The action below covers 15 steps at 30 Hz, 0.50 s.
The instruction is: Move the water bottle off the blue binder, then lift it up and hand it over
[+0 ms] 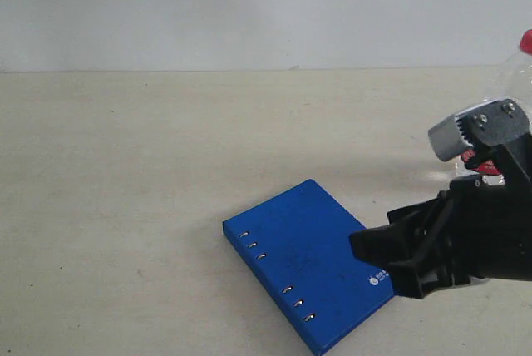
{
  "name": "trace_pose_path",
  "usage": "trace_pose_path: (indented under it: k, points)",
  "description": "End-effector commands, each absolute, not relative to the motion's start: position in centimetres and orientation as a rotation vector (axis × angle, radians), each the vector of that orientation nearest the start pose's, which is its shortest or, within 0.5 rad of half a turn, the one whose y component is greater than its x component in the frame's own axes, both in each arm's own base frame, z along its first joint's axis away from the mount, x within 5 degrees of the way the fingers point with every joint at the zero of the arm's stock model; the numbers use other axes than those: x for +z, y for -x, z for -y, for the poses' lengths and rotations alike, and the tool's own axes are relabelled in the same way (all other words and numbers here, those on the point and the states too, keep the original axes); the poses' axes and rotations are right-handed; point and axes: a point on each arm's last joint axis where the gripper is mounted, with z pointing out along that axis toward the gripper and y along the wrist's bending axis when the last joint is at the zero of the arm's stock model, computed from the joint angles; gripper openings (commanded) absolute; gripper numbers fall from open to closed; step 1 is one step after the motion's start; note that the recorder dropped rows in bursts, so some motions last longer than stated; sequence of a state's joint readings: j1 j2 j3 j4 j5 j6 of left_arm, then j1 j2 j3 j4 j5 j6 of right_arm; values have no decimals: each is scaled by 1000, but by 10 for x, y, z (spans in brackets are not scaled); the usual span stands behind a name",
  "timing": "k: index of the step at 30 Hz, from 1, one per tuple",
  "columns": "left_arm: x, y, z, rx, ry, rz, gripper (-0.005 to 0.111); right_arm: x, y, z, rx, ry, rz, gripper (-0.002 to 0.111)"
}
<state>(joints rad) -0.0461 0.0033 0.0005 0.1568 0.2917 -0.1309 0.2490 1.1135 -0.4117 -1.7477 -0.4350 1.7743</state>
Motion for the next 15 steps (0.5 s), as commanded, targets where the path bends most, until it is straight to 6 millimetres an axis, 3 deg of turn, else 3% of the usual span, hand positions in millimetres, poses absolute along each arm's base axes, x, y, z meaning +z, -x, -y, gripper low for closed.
trace_pose_path:
  k: [1,2,5,9,10,14,15]
  points:
    - [188,-55,-2,20,-24,-1764,5,225,-189,-86,602,492,-2177,52]
    - [188,-55,-2,20,-24,-1764,5,225,-190,-85,588,487,-2177,52]
    - [190,-55,-7,380,-341,-1724,5,225,-190,-85,582,483,-2177,52]
    - [191,-55,-9,442,-386,-1710,5,225,-190,-84,568,486,-2174,52]
    - [192,-55,-7,414,-369,-1691,5,225,-191,-84,562,483,-2174,52]
    - [209,-56,3,-337,244,-1524,5,225,-191,-83,541,494,-2168,52]
    - [208,-56,4,-375,277,-1522,5,225,-191,-83,541,494,-2168,52]
